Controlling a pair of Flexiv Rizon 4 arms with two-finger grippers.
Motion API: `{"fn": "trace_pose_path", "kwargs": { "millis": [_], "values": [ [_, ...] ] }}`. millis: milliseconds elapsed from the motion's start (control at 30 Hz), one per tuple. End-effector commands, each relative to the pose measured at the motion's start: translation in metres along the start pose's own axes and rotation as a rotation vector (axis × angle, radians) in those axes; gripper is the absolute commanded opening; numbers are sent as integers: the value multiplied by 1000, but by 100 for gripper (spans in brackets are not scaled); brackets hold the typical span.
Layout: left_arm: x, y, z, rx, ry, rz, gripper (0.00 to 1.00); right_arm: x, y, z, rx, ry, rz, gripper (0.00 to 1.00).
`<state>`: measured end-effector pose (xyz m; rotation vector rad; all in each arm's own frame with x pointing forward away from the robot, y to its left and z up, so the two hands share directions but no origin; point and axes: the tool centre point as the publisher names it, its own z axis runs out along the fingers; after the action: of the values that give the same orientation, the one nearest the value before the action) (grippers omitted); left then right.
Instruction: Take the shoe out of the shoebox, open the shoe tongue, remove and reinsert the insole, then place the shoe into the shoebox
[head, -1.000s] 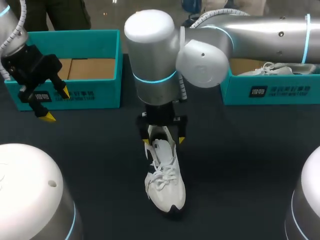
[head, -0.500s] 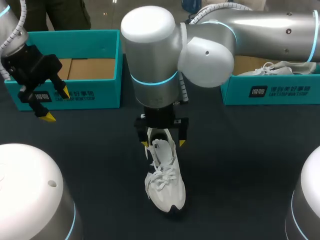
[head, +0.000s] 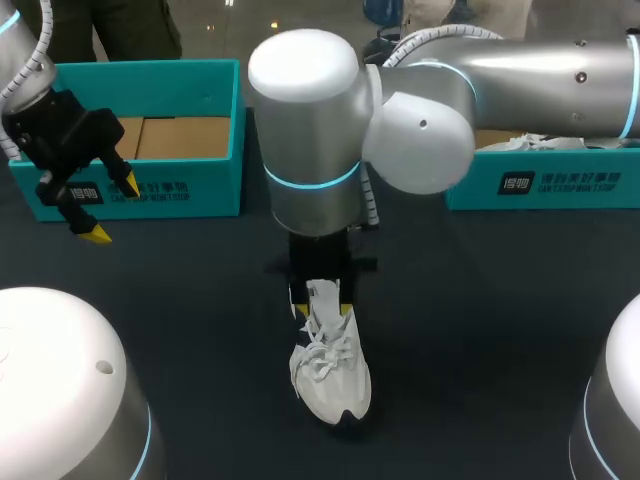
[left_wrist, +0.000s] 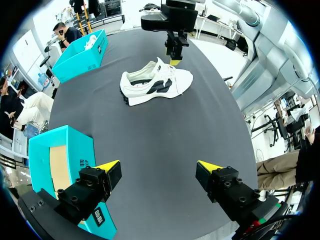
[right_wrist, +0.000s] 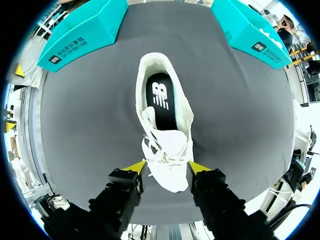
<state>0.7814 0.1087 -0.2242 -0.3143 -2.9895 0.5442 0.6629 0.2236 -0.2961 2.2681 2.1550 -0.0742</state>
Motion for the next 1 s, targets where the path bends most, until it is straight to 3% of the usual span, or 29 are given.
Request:
{"fn": "trace_pose_path", "kwargs": {
  "millis": [33, 233, 700, 1000],
  "values": [
    [1, 0, 0, -2, 0, 0, 100, -7, -8, 5, 0, 22, 15, 0],
    [1, 0, 0, -2, 0, 0, 100, -10, -5, 10, 9, 27, 15, 0],
    [1, 0, 0, -2, 0, 0, 100, -10, 33, 49, 26, 66, -7, 0],
    [1, 0, 0, -2, 0, 0, 100, -7, 38, 55, 29, 85, -16, 0]
  ]
}}
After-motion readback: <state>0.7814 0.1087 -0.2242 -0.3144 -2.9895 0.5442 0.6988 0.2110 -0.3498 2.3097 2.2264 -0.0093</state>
